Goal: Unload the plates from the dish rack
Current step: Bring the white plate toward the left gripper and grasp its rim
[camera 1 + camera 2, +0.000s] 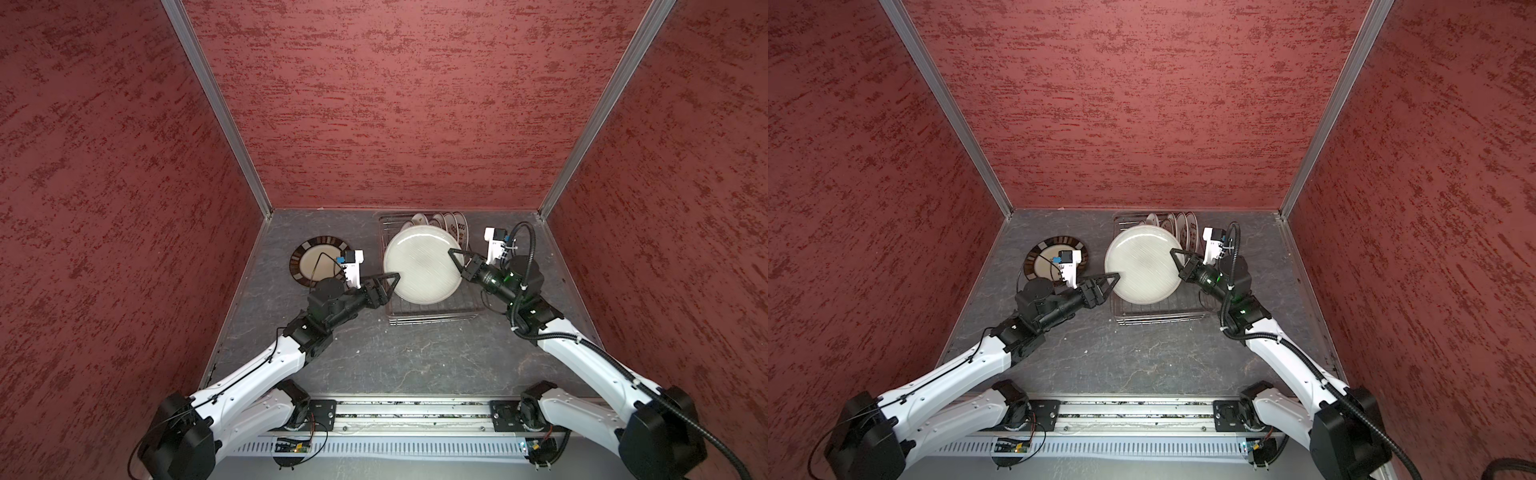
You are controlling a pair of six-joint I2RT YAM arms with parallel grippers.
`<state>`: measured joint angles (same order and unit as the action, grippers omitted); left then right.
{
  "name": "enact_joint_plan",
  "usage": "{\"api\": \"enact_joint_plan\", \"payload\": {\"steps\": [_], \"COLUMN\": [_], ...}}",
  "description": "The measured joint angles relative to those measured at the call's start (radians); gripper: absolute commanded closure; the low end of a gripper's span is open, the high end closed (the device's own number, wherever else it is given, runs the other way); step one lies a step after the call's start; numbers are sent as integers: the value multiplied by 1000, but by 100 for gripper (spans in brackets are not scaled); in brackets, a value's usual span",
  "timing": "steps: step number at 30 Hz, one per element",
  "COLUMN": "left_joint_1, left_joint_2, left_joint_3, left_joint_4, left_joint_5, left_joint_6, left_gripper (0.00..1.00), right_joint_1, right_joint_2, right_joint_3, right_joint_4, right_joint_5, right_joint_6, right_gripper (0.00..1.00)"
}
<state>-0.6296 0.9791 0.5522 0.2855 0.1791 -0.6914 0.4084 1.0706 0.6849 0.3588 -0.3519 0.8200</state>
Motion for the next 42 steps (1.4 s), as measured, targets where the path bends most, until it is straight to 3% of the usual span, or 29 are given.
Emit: {"api": "enact_joint_plan", "payload": {"steps": [9,24,33,37,42], "left_joint_1": [-11,-19,-14,-13,-16], "left_joint_2": [35,69,91,103,120], "left_joint_3": [11,11,9,6,1], "left_joint_4": [14,70,124,135,146], "left_joint_5": [-41,-87,-93,-89,-84], "left_joint_6": [-34,-146,-218,-238,-251], "left_gripper": [59,89,99,100,100], "right_joint_1": [-1,-1,-11,-14,-15], "right_joint_2": [55,117,150,164,171], "right_joint_3": [0,0,0,0,0], "right_joint_4": [42,107,163,169,174], "right_joint_5": [-29,-70,-91,-94,-116], "right_joint_6": [14,5,11,18,28], "right_gripper": [100,100,100,74,62]}}
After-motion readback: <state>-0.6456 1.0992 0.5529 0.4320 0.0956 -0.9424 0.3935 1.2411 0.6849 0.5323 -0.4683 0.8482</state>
